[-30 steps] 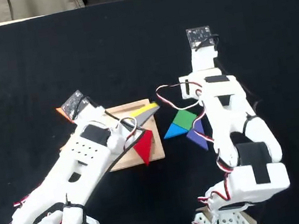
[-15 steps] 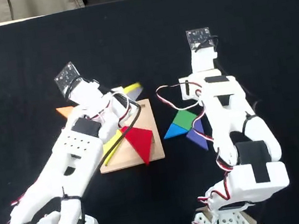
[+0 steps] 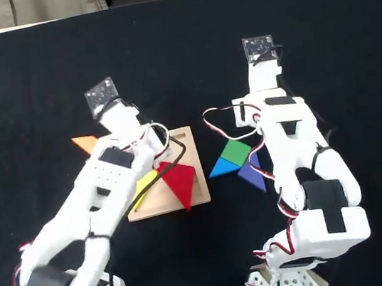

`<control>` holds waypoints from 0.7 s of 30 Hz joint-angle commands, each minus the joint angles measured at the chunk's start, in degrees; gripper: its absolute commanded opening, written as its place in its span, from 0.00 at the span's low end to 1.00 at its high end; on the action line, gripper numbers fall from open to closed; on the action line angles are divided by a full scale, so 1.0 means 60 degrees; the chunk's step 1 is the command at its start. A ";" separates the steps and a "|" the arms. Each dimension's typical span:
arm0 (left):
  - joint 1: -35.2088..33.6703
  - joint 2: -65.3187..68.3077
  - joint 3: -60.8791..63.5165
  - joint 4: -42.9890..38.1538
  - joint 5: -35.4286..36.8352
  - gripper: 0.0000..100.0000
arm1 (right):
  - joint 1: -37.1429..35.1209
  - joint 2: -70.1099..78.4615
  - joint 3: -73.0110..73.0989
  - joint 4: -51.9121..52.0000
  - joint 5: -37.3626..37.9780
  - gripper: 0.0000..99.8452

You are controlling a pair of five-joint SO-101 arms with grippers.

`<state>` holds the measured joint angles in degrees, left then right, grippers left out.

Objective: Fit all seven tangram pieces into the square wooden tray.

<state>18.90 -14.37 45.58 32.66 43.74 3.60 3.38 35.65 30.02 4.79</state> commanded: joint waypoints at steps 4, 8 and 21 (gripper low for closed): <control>0.0227 0.1832 -0.2337 0.1670 -0.0278 0.03 | 0.0161 -0.0051 -0.0623 -0.0190 0.0000 0.01; 0.0256 0.2168 -0.3128 0.1832 -0.0278 0.03 | 0.0161 -0.0051 -0.0623 -0.0190 0.0000 0.01; 0.0300 0.3663 -0.3245 0.2125 -0.0308 0.03 | 0.0161 -0.0051 -0.0637 -0.0190 0.0000 0.01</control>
<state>20.04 7.87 29.23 43.74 42.33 3.60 3.38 35.65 30.02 4.79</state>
